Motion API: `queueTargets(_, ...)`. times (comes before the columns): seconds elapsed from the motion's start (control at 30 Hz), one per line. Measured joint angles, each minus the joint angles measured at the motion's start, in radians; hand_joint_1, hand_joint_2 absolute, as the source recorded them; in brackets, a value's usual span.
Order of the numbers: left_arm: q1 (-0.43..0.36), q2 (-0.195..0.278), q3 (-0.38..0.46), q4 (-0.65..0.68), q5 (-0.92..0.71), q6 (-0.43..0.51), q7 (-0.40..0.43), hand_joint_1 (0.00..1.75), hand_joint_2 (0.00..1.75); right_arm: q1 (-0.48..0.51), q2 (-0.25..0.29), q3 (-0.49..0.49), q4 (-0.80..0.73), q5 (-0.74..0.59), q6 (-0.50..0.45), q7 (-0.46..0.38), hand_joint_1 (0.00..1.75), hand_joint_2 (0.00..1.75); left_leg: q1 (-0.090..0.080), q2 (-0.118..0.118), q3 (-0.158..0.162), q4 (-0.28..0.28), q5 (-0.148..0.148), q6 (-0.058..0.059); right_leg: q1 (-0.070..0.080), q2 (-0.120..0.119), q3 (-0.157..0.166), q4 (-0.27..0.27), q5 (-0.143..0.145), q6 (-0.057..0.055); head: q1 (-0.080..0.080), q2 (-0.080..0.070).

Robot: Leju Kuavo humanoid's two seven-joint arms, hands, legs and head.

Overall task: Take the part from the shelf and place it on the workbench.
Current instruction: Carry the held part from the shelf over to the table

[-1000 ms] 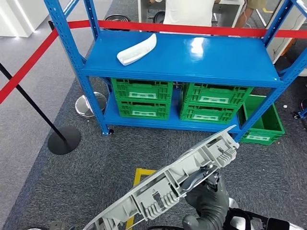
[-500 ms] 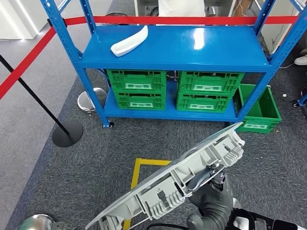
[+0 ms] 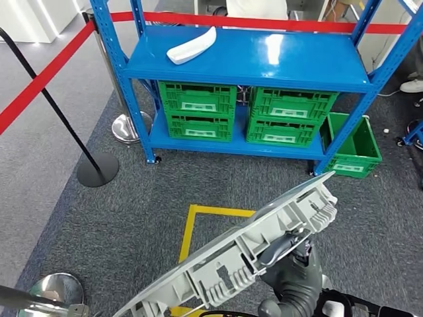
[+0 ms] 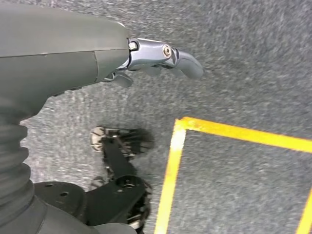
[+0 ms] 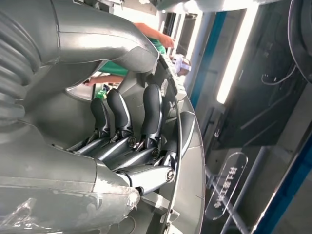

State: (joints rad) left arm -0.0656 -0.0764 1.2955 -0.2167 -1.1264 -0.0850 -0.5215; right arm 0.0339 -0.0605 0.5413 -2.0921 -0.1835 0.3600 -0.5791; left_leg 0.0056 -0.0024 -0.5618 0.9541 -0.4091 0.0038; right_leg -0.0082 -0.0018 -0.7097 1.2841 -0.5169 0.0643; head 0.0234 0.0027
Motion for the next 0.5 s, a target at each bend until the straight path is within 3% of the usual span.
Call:
queueTargets(0.03,0.0,0.0,0.0,0.0,-0.001,0.0,0.0,0.0,1.75,-0.002,0.0,0.0,0.0,-0.003,-0.004,0.0,1.75,1.75,0.001,0.0,-0.015,0.003,0.01,-0.003,-0.001,0.0,0.034,-0.025,0.025,0.001,0.0,0.0)
queueTargets(0.07,0.0,0.0,0.0,0.0,-0.002,0.0,0.001,0.0,1.75,-0.007,0.0,0.0,0.0,-0.006,-0.007,0.0,1.75,1.75,0.003,0.0,-0.029,0.008,0.019,-0.008,-0.002,0.0,0.085,-0.084,0.044,0.003,0.0,0.0)
queueTargets(0.13,0.0,0.005,0.0,0.0,-0.003,0.001,0.002,0.0,1.75,-0.019,0.0,0.0,-0.001,-0.013,-0.012,0.001,1.75,1.75,0.003,-0.001,-0.05,0.017,0.035,-0.02,-0.002,0.006,0.184,-0.218,0.039,0.001,0.0,0.0)
queueTargets(0.17,-0.001,0.007,0.0,-0.001,-0.003,0.001,0.002,0.0,1.75,-0.024,0.0,0.0,-0.002,-0.015,-0.014,0.001,1.75,1.75,0.001,-0.002,-0.055,0.02,0.042,-0.026,-0.002,0.009,0.209,-0.26,0.027,-0.004,0.001,0.0)
queueTargets(0.2,0.0,0.009,0.0,-0.001,-0.003,0.001,0.003,0.0,1.75,-0.029,0.0,0.0,-0.002,-0.018,-0.016,0.002,1.75,1.75,0.0,-0.003,-0.059,0.02,0.051,-0.032,0.0,0.013,0.215,-0.277,0.018,-0.012,0.001,0.0)
queueTargets(0.27,0.0,0.012,0.0,-0.001,-0.004,0.0,0.004,0.0,1.75,-0.038,0.0,0.0,-0.003,-0.022,-0.019,0.006,1.75,1.75,0.002,-0.004,-0.066,0.02,0.061,-0.043,0.001,0.013,0.195,-0.275,0.03,-0.034,0.001,0.0)
queueTargets(0.3,0.001,0.013,0.0,0.0,-0.004,0.0,0.005,0.0,1.75,-0.044,0.001,0.0,-0.003,-0.025,-0.021,0.009,1.75,1.75,0.003,-0.003,-0.075,0.03,0.046,-0.047,0.001,0.011,0.185,-0.274,0.039,-0.045,-0.001,0.0)
queueTargets(0.37,0.001,0.014,0.0,0.0,-0.007,-0.002,0.008,0.0,1.75,-0.06,0.003,0.0,-0.001,-0.029,-0.03,0.018,1.75,1.75,0.004,-0.003,-0.107,0.105,-0.039,-0.055,0.0,0.009,0.16,-0.274,0.063,-0.06,-0.004,0.0)
queueTargets(0.43,-0.003,0.015,0.0,0.0,-0.012,-0.003,0.009,0.0,1.75,-0.078,0.007,0.0,0.003,-0.032,-0.043,0.028,1.75,1.75,0.004,-0.002,-0.144,0.24,-0.131,-0.058,0.004,0.008,0.129,-0.273,0.088,-0.065,-0.005,0.0)
queueTargets(0.47,-0.004,0.016,0.0,0.0,-0.014,-0.003,0.009,0.0,1.75,-0.086,0.008,0.0,0.005,-0.033,-0.049,0.031,1.75,1.75,0.004,-0.002,-0.151,0.291,-0.148,-0.058,0.006,0.008,0.113,-0.272,0.1,-0.066,-0.005,0.0)
queueTargets(0.5,-0.005,0.017,0.0,0.0,-0.017,-0.003,0.009,0.0,1.75,-0.093,0.009,0.0,0.007,-0.032,-0.055,0.032,1.75,1.75,0.003,-0.002,-0.145,0.314,-0.142,-0.056,0.008,0.007,0.099,-0.272,0.111,-0.066,-0.005,0.0)
